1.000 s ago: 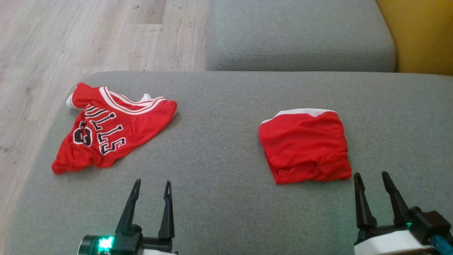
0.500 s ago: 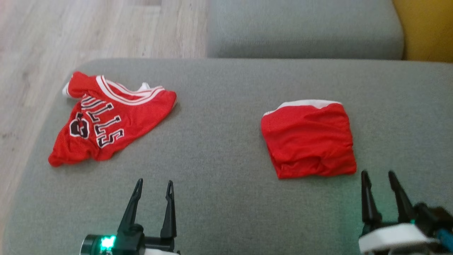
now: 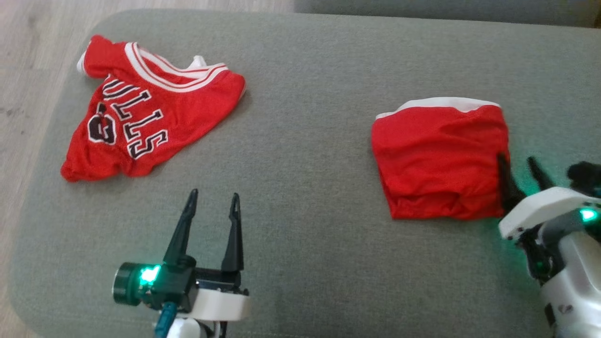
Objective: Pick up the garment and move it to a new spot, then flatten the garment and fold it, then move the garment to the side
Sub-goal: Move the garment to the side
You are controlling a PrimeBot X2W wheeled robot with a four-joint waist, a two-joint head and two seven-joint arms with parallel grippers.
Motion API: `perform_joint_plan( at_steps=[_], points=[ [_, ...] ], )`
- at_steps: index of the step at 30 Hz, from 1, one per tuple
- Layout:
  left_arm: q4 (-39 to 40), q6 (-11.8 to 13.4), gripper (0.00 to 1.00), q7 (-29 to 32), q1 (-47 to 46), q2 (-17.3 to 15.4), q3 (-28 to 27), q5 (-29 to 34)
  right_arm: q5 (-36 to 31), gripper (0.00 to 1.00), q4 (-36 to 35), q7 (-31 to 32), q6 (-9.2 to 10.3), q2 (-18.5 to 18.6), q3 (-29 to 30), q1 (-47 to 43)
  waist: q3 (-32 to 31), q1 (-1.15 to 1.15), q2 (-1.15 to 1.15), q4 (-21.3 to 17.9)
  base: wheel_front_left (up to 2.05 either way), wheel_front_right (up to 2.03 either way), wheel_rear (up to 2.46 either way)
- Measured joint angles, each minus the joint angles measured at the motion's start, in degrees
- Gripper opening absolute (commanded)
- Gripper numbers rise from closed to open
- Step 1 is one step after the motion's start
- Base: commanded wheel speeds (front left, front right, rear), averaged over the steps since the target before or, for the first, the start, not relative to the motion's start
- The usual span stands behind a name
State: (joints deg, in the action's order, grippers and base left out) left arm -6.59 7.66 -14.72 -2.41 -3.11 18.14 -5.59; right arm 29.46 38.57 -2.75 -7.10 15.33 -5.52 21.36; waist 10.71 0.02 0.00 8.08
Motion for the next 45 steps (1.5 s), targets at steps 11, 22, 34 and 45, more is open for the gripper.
perform_joint_plan(
  at_steps=[11, 22, 34, 45],
  points=[
    [0.75, 1.38, 1.0, 0.0, -0.99, 0.1, 0.3, 0.18, 8.83, 0.0, 2.85, 1.16, -0.01, 6.92, -8.81, 3.5, 3.15, -0.02, 0.0, -0.78, 0.0, 0.0, 0.0],
    [3.15, -0.36, 1.0, 0.0, -8.02, 0.18, -0.22, 1.12, 4.56, 0.0, 5.46, 2.67, -0.01, 27.0, -5.1, 11.07, 12.61, -0.01, 0.0, -4.53, 0.0, 0.0, 0.0],
    [1.55, -1.13, 1.0, 0.0, -11.72, 0.26, 0.15, 0.99, -11.38, 1.0, 8.91, -3.45, -0.01, 30.92, 5.34, 15.7, 15.4, -0.02, 0.0, -7.38, 0.0, 0.0, 0.0],
    [-4.88, 0.48, 1.0, 0.0, -3.71, 0.27, -0.25, 0.51, -19.71, 1.0, 3.98, -10.47, -0.01, 5.56, 2.99, 3.83, 0.94, -0.04, 0.0, -5.54, 0.0, 0.0, 0.0]
  ],
)
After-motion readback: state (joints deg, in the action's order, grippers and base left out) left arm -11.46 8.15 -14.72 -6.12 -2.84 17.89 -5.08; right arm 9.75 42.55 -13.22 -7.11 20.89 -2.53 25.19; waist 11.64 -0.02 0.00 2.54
